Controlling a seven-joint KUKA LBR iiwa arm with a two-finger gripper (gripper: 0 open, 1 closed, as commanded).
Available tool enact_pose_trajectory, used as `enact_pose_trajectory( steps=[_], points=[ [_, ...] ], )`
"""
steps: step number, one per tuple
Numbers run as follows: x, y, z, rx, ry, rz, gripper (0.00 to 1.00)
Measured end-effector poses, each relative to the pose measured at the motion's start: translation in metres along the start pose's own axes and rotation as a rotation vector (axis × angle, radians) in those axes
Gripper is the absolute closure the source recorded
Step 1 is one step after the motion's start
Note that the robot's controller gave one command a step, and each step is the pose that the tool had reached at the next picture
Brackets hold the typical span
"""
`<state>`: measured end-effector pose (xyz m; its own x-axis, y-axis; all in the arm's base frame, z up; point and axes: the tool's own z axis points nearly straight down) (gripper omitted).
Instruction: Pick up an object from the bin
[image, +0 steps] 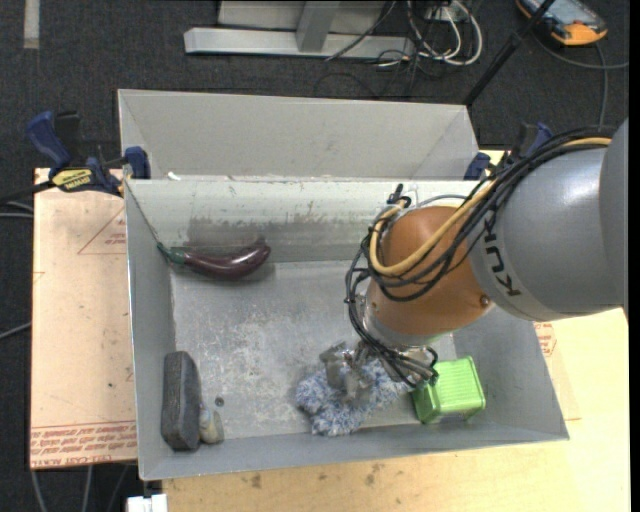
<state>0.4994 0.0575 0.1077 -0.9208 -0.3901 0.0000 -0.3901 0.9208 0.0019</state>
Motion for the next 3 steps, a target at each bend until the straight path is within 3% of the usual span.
enact_pose_trajectory(
  steps=[1, 2, 3],
  points=[
    [0.0, 0.0, 0.0, 0.0, 0.0, 0.0, 1.0],
    [-0.016, 0.007, -0.087, 0.0, 0.001, 0.001, 0.0],
    [-0.026, 0.011, -0.147, 0.001, -0.002, 0.003, 0.0]
  ],
)
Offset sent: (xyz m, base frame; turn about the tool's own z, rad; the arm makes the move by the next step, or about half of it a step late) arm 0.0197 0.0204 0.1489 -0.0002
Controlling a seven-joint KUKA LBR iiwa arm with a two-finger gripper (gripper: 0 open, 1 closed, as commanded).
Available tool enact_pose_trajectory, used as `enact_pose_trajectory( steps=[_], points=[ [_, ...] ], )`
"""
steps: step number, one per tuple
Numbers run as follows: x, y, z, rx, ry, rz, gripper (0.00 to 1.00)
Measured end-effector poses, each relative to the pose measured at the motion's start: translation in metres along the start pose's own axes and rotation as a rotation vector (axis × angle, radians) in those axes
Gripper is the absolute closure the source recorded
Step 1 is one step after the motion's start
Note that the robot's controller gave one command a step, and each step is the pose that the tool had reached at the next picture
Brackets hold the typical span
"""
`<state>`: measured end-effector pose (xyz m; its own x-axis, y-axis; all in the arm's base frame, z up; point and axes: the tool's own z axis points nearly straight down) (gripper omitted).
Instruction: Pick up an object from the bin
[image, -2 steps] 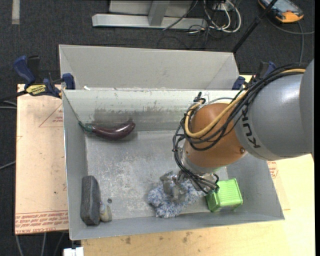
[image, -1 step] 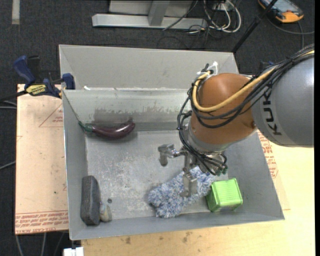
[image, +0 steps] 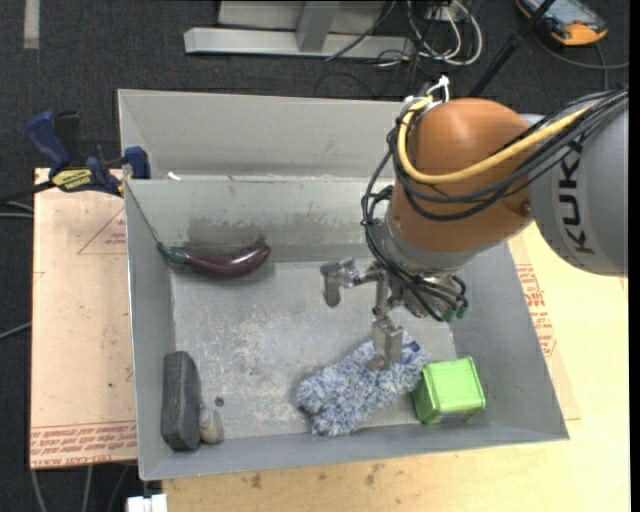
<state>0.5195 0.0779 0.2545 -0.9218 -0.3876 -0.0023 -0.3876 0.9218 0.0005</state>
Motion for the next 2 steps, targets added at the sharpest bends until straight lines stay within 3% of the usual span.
enact_pose_trajectory(
  steps=[1, 2],
  points=[
    [0.021, -0.007, 0.048, 0.002, -0.006, -0.06, 0.0],
    [0.038, -0.021, 0.072, -0.002, 0.004, -0.284, 0.0]
  ],
)
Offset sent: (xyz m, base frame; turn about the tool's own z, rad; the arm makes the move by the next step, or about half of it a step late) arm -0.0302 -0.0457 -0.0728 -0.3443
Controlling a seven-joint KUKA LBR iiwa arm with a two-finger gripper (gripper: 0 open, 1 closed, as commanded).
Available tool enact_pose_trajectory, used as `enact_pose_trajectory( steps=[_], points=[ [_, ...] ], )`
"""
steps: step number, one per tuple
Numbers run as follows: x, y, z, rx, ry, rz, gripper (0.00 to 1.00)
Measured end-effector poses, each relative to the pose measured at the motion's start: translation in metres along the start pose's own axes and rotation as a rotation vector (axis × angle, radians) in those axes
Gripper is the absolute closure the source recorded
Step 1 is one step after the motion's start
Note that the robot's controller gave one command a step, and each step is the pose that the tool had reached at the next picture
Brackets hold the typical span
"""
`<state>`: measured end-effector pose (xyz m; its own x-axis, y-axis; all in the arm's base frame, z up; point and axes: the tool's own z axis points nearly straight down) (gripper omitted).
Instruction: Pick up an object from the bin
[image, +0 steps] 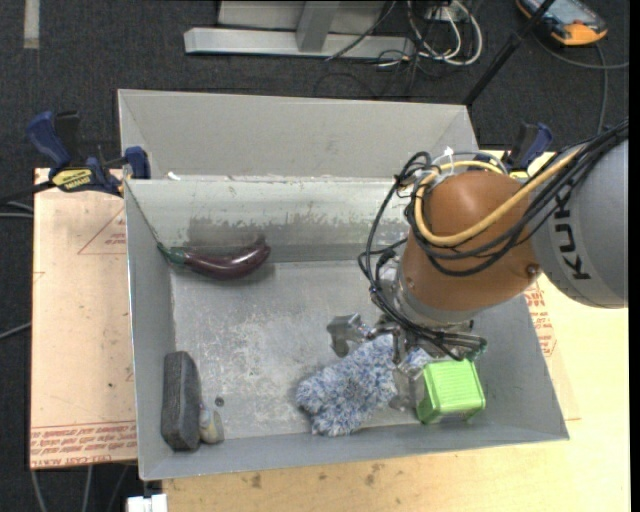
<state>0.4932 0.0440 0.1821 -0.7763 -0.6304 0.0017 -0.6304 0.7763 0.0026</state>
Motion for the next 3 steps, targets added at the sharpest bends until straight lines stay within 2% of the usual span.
enact_pose_trajectory(
  steps=[1, 2, 3],
  points=[
    [-0.003, -0.006, 0.035, 0.002, -0.004, 0.021, 0.0],
    [0.003, -0.001, 0.074, 0.001, -0.002, -0.221, 1.0],
    [0.003, -0.001, 0.074, 0.0, -0.002, -0.221, 1.0]
  ],
)
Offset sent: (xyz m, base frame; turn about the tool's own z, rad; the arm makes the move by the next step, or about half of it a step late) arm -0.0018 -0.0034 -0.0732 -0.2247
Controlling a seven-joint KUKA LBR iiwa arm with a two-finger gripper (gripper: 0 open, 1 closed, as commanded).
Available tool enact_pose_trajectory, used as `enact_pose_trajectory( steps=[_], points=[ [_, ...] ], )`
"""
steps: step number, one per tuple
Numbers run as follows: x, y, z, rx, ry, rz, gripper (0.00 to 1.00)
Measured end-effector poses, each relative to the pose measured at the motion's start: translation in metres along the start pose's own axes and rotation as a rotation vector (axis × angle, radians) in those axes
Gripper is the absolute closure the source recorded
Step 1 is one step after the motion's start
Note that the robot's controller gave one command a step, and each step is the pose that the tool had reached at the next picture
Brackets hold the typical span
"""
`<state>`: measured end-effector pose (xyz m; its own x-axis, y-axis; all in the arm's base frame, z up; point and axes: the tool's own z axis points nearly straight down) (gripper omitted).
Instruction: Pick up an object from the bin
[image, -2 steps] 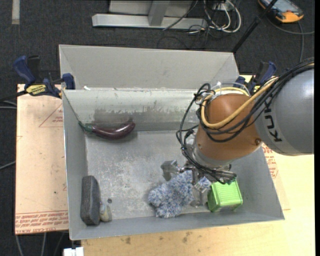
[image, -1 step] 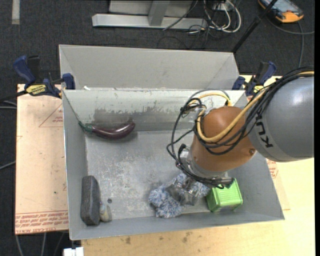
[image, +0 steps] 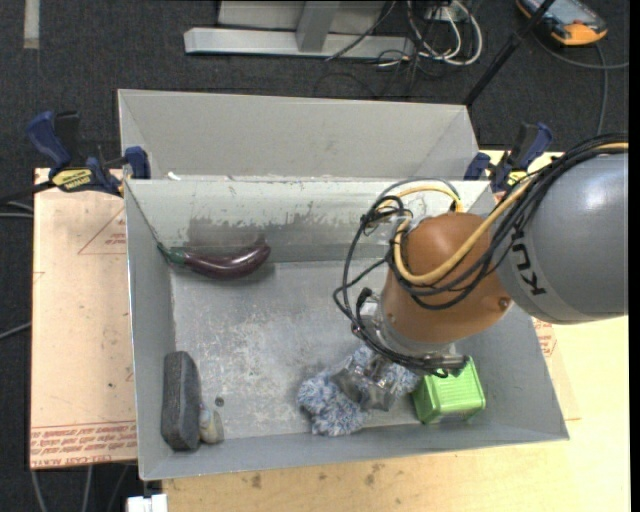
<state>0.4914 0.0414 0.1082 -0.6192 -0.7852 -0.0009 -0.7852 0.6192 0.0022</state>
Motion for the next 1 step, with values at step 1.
enact_pose_trajectory(
  steps=[1],
  points=[
    [-0.0008, 0.0005, -0.0631, 0.001, -0.001, -0.015, 1.0]
  ],
)
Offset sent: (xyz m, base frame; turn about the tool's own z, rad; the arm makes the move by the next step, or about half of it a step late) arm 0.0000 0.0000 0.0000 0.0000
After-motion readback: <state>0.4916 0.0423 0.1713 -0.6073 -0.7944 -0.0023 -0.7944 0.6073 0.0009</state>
